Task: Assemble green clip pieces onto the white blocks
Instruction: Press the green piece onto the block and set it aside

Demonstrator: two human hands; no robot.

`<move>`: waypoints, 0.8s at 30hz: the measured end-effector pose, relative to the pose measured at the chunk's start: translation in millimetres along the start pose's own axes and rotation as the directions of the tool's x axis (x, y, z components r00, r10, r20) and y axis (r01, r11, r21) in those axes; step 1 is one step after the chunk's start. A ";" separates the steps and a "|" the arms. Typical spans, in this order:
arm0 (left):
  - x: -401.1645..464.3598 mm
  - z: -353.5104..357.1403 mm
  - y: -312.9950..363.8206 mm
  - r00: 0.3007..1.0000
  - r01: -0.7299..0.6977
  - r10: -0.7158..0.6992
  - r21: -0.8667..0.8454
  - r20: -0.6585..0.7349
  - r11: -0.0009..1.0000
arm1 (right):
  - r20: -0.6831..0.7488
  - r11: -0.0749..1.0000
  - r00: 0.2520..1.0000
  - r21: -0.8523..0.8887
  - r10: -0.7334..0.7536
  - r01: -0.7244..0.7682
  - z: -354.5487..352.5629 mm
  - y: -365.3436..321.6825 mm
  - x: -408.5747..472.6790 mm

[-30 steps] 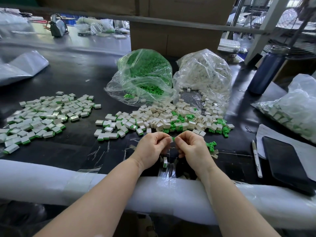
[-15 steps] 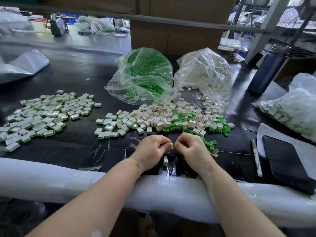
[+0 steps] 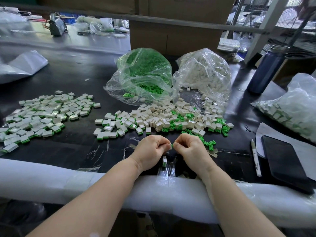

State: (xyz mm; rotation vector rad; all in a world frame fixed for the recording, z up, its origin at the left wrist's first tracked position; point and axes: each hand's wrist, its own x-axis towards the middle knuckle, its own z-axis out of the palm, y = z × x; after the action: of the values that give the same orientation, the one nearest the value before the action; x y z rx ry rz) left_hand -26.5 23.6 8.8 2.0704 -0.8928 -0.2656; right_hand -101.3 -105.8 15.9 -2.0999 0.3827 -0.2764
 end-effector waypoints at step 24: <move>3.0 6.2 -3.3 0.992 -0.052 0.045 -0.058 -0.117 0.997 | -0.088 0.908 0.995 0.419 0.048 -0.007 -0.6 -1.2 -0.7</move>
State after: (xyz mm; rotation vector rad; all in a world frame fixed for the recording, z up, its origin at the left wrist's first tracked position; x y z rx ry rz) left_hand -25.6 19.0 2.8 1.9840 -0.8536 -0.1430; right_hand -101.9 -105.4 17.2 -1.6607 0.3726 -0.4066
